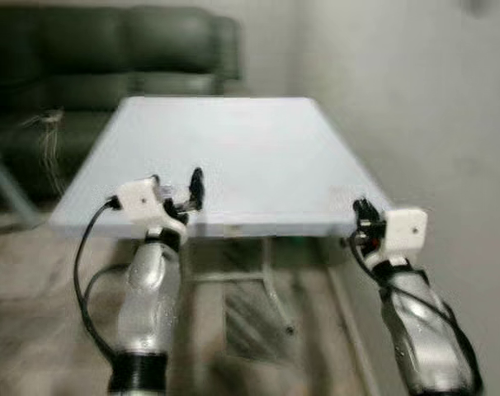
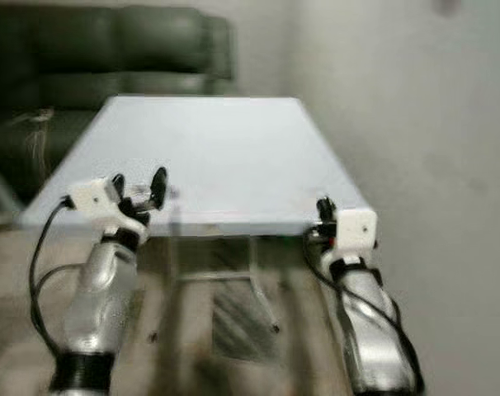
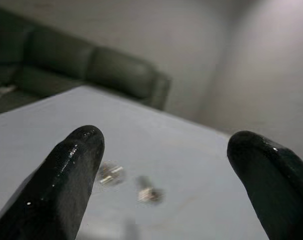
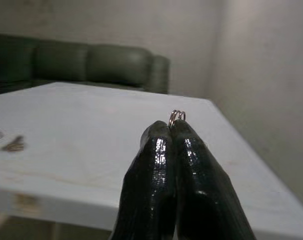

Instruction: Hang keys on a hook

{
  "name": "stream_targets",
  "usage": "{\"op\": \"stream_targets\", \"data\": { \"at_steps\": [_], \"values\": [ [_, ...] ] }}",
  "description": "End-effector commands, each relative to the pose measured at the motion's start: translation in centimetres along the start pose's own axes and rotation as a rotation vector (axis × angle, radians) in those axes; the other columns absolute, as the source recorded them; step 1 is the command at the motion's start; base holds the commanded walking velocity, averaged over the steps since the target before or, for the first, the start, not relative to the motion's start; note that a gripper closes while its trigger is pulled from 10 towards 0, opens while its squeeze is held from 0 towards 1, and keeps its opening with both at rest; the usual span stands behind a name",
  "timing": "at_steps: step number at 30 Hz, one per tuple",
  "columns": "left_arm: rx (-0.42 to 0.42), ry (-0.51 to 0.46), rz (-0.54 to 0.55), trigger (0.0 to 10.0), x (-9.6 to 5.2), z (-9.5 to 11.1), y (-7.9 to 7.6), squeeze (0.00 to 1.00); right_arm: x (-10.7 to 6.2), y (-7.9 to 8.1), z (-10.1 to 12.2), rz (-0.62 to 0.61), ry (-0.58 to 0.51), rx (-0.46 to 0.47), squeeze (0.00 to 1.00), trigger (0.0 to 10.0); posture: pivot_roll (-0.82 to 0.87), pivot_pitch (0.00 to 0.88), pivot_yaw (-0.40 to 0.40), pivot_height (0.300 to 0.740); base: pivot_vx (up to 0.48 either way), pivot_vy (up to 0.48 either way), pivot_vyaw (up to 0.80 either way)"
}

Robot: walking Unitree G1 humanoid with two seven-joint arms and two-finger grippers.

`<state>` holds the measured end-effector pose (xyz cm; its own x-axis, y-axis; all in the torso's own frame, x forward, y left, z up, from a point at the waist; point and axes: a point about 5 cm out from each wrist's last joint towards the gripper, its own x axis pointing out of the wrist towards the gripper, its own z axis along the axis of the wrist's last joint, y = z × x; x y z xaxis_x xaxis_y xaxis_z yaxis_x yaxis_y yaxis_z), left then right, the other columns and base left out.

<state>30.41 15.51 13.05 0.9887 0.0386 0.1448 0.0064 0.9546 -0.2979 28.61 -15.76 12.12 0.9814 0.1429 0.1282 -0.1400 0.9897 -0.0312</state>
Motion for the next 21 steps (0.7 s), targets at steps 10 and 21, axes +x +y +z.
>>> {"op": "stream_targets", "data": {
  "at_steps": [10,21],
  "values": [
    [-0.049,0.001,0.002,10.0,0.57,0.31,-0.75,0.0,-0.1,-0.24,0.2,0.018,0.004,-0.015,0.0,10.0,-0.07,0.0,-0.068,0.74,0.375,0.0,0.0],
    [-0.049,-0.012,0.011,10.0,0.41,0.27,-0.71,0.0,-0.24,-0.27,0.2,0.02,0.006,-0.02,0.0,10.0,-0.07,0.0,-0.065,0.74,0.0,0.0,0.0]
  ]
}}
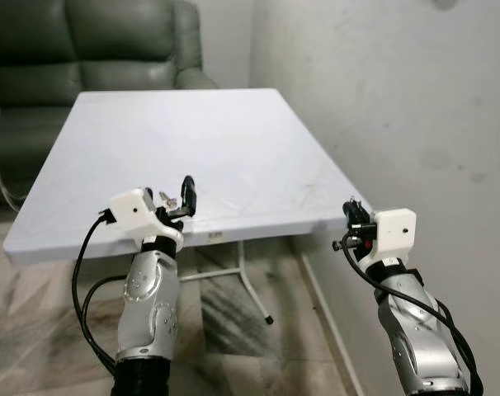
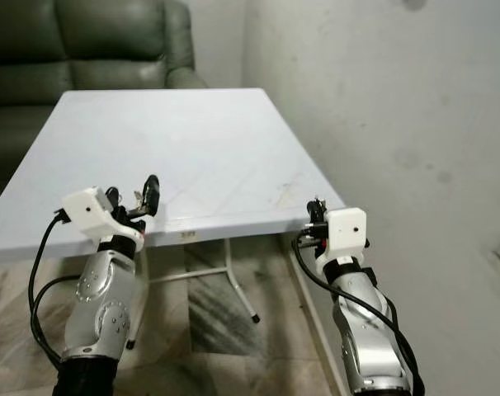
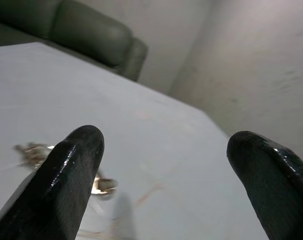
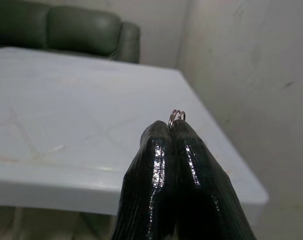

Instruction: Hang keys on a hook

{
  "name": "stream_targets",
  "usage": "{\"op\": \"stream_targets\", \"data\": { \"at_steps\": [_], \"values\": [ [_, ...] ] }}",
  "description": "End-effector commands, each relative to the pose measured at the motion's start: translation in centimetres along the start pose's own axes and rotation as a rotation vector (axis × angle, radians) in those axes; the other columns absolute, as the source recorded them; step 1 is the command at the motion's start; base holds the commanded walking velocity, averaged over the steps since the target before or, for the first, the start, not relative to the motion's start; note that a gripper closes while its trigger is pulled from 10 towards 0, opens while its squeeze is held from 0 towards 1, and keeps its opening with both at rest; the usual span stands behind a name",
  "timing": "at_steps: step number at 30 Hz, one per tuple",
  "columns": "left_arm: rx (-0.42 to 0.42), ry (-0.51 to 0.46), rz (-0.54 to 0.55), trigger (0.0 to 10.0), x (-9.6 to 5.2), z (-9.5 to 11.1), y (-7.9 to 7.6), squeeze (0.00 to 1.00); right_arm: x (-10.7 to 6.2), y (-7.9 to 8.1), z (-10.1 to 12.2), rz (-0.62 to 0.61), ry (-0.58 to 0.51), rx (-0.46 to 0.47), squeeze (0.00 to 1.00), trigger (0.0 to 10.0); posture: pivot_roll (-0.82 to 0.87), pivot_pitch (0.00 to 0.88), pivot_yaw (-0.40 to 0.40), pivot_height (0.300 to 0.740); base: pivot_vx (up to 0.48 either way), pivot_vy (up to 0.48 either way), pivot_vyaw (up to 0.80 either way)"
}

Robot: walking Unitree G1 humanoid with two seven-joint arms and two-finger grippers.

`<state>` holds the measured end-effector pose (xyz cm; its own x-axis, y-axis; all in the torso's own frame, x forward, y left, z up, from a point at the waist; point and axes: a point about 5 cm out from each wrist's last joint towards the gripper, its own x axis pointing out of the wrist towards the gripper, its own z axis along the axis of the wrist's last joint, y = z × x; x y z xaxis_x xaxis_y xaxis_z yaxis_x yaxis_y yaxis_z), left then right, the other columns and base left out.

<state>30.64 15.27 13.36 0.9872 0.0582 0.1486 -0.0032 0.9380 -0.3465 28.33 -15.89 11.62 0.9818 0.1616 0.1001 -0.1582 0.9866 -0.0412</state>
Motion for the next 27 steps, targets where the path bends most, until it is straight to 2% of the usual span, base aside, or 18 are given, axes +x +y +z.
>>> {"op": "stream_targets", "data": {
  "at_steps": [1,12,27],
  "values": [
    [-0.002,0.0,-0.006,10.0,0.15,0.05,-0.36,0.0,0.08,-0.18,0.66,0.0,-0.021,-0.011,0.0,10.0,-0.07,0.0,-0.064,0.74,0.0,0.0,0.0],
    [0.01,0.022,-0.01,10.0,0.11,-0.16,-0.37,0.0,-0.02,0.03,0.6,-0.001,-0.018,-0.006,0.0,10.0,-0.07,0.002,-0.057,0.74,0.0,0.024,0.0],
    [0.014,0.025,-0.017,10.0,0.18,-0.13,-0.39,0.0,-0.16,0.14,0.57,-0.004,-0.017,-0.001,0.0,10.0,-0.07,0.005,-0.054,0.74,0.0,0.457,0.0]
  ]
}}
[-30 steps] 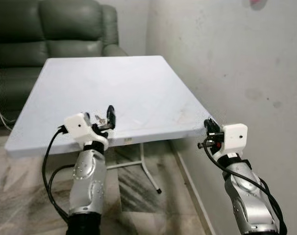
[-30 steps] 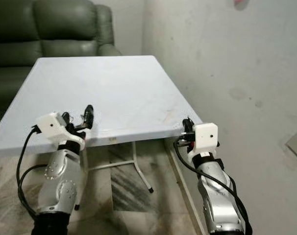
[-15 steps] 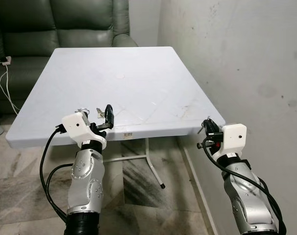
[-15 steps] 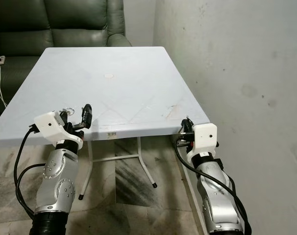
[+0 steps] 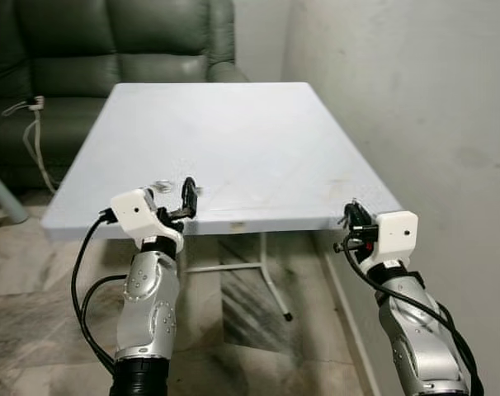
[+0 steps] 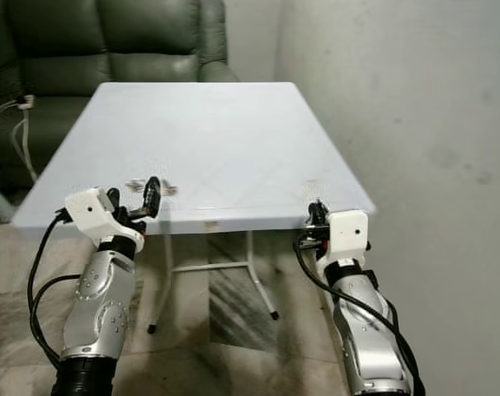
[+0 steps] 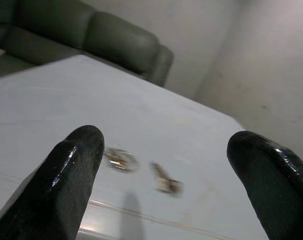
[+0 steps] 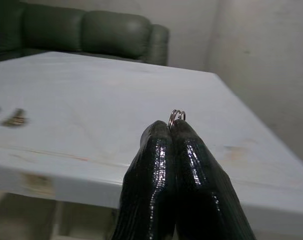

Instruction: Hang keys on a hook

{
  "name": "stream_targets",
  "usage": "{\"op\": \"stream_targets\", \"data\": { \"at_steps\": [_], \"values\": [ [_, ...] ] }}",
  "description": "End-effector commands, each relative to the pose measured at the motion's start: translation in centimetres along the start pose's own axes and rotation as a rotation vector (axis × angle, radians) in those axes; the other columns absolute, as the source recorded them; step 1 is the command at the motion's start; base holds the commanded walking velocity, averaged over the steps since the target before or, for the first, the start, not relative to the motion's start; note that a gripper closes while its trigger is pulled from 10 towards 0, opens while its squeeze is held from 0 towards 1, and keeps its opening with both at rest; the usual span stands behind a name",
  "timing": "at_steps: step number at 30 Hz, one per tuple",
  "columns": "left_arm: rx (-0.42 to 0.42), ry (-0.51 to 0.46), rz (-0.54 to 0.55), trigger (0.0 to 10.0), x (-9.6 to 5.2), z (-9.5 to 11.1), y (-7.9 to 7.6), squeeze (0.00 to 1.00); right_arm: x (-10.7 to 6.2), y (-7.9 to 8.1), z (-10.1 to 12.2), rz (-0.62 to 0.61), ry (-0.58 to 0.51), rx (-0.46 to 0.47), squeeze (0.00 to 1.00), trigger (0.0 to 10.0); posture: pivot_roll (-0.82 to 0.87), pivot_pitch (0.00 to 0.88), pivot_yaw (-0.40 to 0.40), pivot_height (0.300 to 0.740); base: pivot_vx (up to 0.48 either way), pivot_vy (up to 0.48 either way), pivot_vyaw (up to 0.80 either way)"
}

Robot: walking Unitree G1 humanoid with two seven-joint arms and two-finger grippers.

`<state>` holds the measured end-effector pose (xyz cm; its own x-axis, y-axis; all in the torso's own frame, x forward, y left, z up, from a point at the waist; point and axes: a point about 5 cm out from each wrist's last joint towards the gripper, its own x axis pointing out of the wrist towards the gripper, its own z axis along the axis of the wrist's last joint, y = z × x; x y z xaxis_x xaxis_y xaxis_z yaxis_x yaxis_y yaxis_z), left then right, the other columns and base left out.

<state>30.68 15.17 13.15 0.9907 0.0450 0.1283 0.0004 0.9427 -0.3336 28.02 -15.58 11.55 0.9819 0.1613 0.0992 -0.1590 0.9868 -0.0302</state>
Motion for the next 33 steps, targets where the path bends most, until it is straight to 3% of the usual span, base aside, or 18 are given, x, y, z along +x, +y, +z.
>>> {"op": "stream_targets", "data": {
  "at_steps": [1,22,33],
  "values": [
    [0.002,0.002,-0.012,10.0,0.18,0.1,-0.4,0.0,0.1,-0.19,0.6,-0.003,-0.017,-0.013,0.0,10.0,-0.07,0.007,-0.055,0.74,0.0,0.476,0.0],
    [-0.005,0.013,0.008,10.0,0.3,-0.13,-0.41,0.0,0.21,-0.11,0.69,0.005,-0.017,-0.015,0.0,10.0,-0.08,0.0,-0.062,0.74,0.0,0.466,0.0],
    [0.007,0.006,0.01,10.0,0.45,-0.11,-0.56,0.0,0.31,-0.14,0.76,0.008,-0.02,-0.019,0.0,10.0,-0.08,0.0,-0.064,0.74,0.0,0.0,0.0]
  ]
}}
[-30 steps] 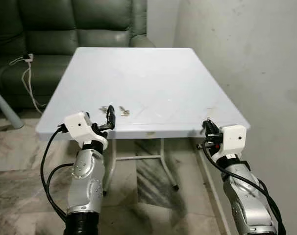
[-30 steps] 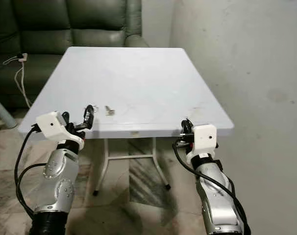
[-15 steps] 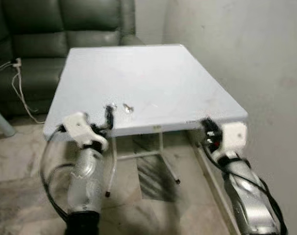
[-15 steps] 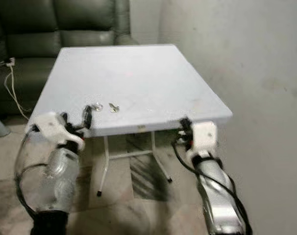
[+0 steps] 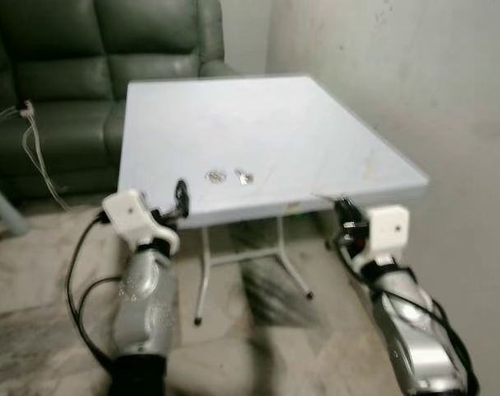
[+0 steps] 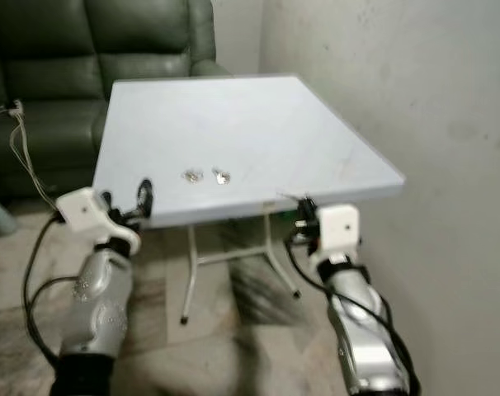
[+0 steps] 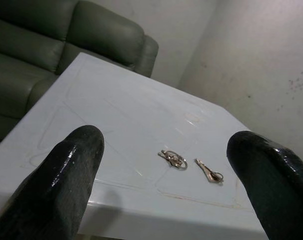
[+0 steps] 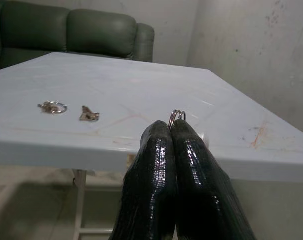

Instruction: Hang keys on a hook

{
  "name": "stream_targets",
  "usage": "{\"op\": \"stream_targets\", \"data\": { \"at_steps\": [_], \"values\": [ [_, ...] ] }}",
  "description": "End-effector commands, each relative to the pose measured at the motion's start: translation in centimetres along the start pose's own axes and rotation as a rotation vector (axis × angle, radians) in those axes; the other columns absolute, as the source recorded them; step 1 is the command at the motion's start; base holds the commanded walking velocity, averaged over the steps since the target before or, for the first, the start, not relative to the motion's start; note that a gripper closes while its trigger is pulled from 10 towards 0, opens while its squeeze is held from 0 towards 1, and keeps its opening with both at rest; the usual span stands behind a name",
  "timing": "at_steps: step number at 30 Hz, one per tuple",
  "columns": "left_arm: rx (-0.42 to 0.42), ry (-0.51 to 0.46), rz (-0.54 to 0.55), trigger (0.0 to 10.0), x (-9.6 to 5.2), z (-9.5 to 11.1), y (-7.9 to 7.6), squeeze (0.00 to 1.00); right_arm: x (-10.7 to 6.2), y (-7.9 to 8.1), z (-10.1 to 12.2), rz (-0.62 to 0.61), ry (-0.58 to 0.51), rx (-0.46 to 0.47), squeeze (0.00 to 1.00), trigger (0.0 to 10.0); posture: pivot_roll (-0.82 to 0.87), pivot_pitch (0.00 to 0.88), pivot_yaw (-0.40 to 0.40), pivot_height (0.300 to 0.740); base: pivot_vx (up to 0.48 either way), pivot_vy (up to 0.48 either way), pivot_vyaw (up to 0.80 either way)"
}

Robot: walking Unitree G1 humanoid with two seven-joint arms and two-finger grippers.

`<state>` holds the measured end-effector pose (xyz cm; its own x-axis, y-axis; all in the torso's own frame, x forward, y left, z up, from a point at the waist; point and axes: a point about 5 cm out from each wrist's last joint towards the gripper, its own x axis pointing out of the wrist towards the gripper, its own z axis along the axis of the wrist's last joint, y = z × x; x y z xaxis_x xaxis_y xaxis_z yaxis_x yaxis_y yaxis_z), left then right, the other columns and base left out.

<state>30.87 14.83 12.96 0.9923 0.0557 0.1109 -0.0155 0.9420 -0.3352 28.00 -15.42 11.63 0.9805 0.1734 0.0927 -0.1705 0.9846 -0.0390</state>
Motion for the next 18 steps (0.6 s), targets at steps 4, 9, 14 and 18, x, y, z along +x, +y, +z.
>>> {"op": "stream_targets", "data": {
  "at_steps": [4,9,14,18],
  "values": [
    [0.001,-0.01,-0.004,10.0,0.38,0.27,-0.37,0.0,0.41,-0.24,0.69,0.002,-0.028,-0.012,0.0,10.0,-0.07,0.0,-0.067,0.74,0.0,0.0,0.0],
    [0.001,-0.013,0.002,10.0,0.39,0.31,-0.28,0.0,0.55,-0.15,0.77,0.007,-0.031,-0.014,0.0,10.0,-0.07,0.0,-0.068,0.74,0.0,0.0,0.0],
    [0.003,-0.009,0.004,10.0,0.29,0.22,-0.23,0.0,0.44,-0.24,0.81,0.001,-0.033,-0.014,0.0,10.0,-0.08,0.0,-0.065,0.74,0.0,0.0,0.0],
    [0.007,-0.006,0.002,10.0,0.24,0.17,-0.25,0.0,0.29,-0.4,0.54,-0.012,-0.015,-0.004,0.0,10.0,-0.08,0.0,-0.062,0.74,0.0,0.0,0.0]
  ]
}}
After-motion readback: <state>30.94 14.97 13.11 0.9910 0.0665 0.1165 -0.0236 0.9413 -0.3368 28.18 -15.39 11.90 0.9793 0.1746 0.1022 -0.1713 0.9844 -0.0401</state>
